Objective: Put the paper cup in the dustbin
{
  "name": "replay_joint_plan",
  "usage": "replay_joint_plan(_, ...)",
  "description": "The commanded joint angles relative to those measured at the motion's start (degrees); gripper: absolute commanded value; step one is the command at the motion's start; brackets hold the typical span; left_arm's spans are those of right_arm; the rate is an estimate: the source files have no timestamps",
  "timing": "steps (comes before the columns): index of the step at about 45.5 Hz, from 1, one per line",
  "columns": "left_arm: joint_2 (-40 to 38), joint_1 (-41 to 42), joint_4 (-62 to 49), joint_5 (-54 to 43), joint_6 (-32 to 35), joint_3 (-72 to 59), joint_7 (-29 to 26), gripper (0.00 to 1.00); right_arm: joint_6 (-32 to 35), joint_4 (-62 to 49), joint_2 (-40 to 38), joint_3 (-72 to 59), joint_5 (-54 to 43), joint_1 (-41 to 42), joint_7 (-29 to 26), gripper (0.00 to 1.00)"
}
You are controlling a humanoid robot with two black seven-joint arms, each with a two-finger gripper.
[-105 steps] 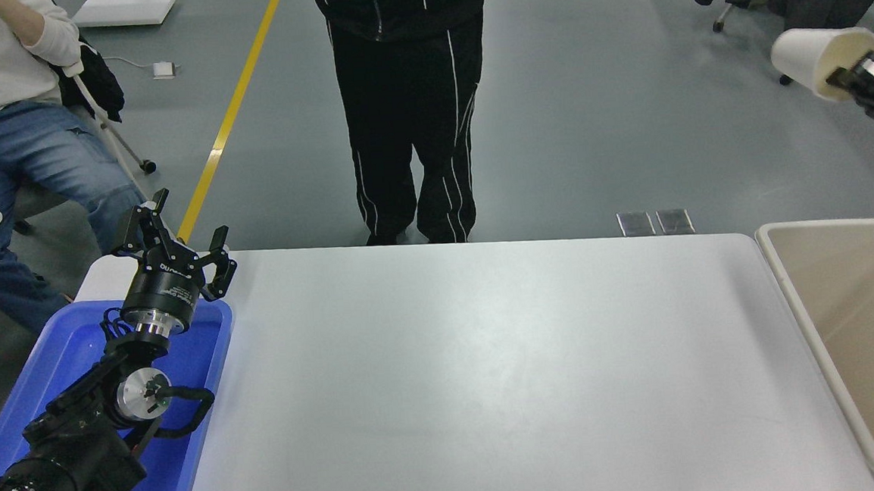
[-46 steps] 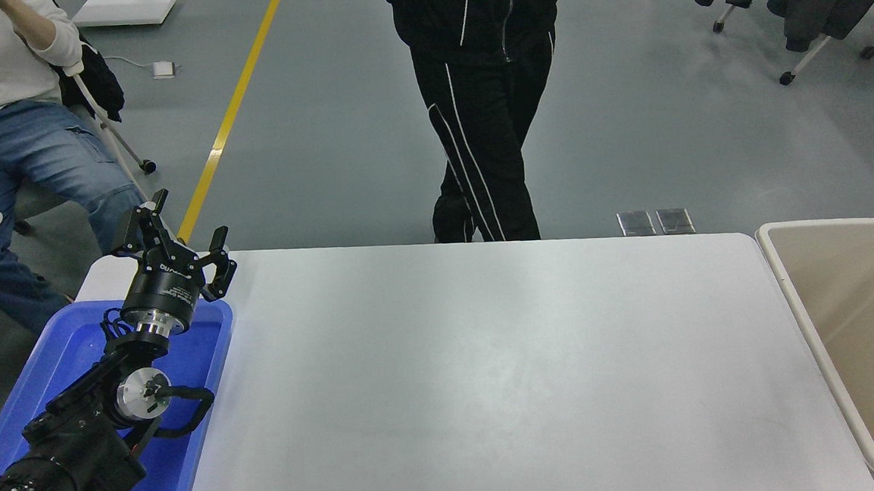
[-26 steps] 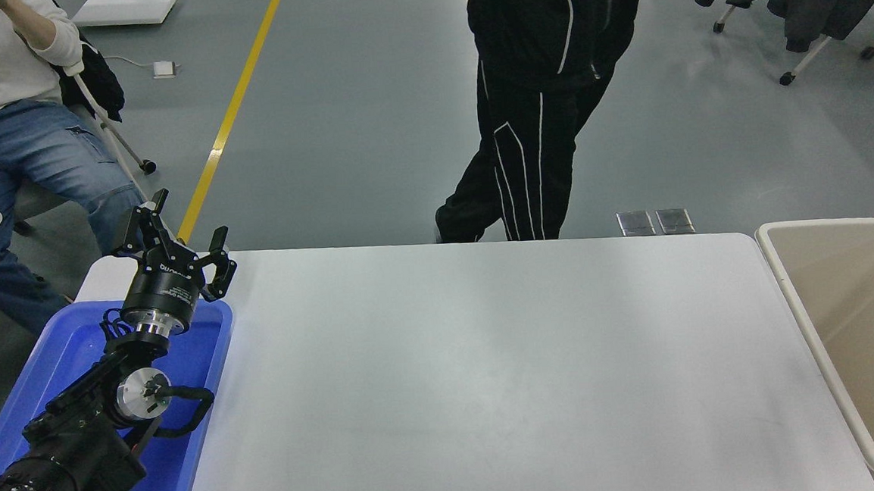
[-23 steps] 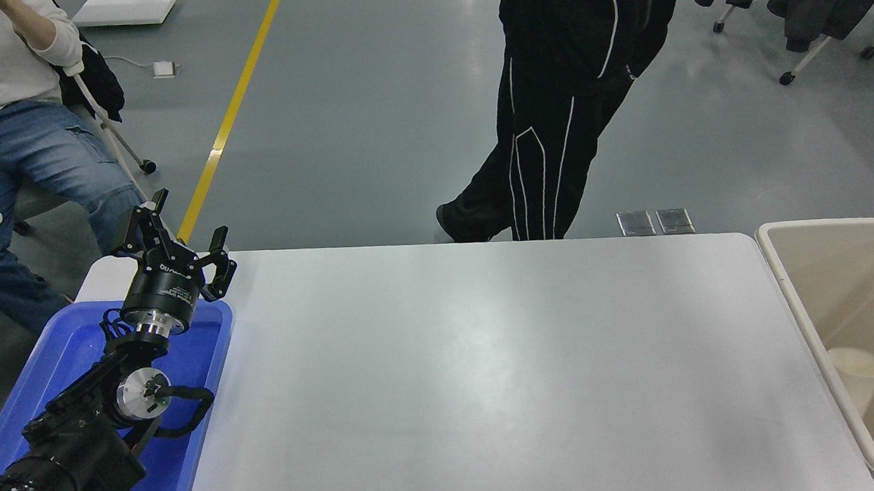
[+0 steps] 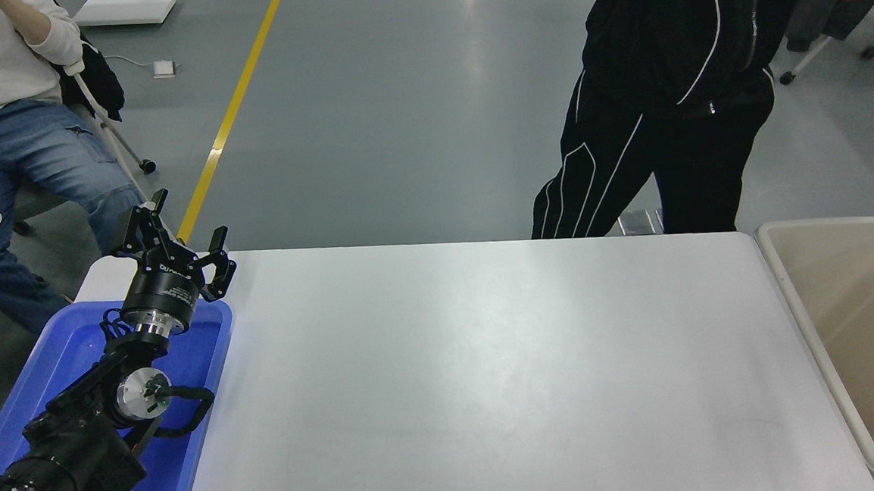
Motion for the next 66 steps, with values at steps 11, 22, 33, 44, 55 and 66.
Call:
replay_joint_plan(11,0.0,0.0,0.1,0.0,0.0,0.0,0.0,1.00,0.3,18.8,-3.4,23.6,-0.3,10.5,0.4,0.99)
replay_joint_plan(22,0.0,0.0,0.1,0.0,0.0,0.0,0.0,1.00,3.1,33.0,-4.2,50.2,-1.0,-0.8,0.4,0.99)
replay_joint_plan(33,0.0,0.1,0.1,0.0,0.0,0.0,0.0,1.00,9.5,36.4,-2.5,68.3,-1.1,-13.7,5.0,0.99)
replay_joint_plan(44,0.0,0.0,0.0,0.0,0.0,0.0,0.0,1.00,12.8,36.5,-0.2,70.2,-1.0,-21.8,12.5,0.99)
replay_joint_plan(55,0.1,0.0,0.1,0.0,0.0,0.0,0.0,1.00,16.7,36.5,2.1,71.4,-1.0,-26.4,13.0,0.99)
replay_joint_plan(66,0.0,0.0,0.1,0.0,0.0,0.0,0.0,1.00,17.0,36.3,3.1,71.6,-1.0,-27.0,13.0,0.99)
